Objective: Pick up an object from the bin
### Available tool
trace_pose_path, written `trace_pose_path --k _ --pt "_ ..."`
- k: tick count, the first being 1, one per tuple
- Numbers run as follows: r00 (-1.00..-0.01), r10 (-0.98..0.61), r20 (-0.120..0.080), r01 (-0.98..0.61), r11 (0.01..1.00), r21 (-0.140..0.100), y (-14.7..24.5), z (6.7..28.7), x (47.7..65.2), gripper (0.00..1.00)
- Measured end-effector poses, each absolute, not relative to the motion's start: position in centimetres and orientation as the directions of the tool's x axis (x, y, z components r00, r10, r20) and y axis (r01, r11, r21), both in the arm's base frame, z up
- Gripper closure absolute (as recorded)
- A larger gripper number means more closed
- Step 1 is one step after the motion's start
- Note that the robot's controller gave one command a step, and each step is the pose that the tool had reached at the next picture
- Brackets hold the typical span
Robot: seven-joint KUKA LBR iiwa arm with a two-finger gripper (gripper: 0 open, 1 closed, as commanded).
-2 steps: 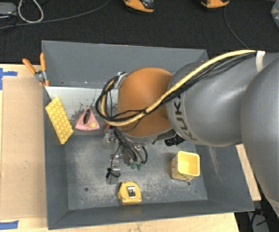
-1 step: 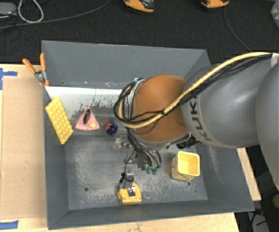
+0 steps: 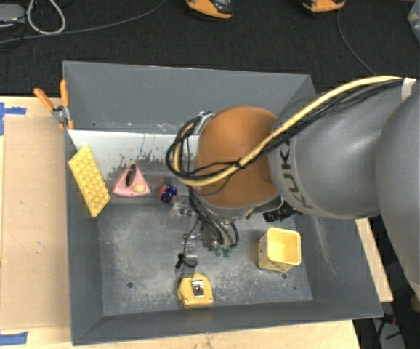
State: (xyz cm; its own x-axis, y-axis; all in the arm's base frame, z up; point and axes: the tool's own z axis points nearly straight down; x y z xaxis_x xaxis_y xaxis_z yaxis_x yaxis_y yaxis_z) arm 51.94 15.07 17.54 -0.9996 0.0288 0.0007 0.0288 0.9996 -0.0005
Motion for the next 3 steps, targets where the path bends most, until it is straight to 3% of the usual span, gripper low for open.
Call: trace_pose_path --k 1,2,3 --pt "-0.986 0.165 0.003 0.165 0.986 0.000 18.8 14.4 53.1 0.00" --pt "-0.998 0.061 0.001 0.061 0.998 0.000 18.4 15.6 51.9 0.00" --pt "-0.992 0.127 0.003 0.127 0.992 0.000 18.7 15.3 51.9 0.00"
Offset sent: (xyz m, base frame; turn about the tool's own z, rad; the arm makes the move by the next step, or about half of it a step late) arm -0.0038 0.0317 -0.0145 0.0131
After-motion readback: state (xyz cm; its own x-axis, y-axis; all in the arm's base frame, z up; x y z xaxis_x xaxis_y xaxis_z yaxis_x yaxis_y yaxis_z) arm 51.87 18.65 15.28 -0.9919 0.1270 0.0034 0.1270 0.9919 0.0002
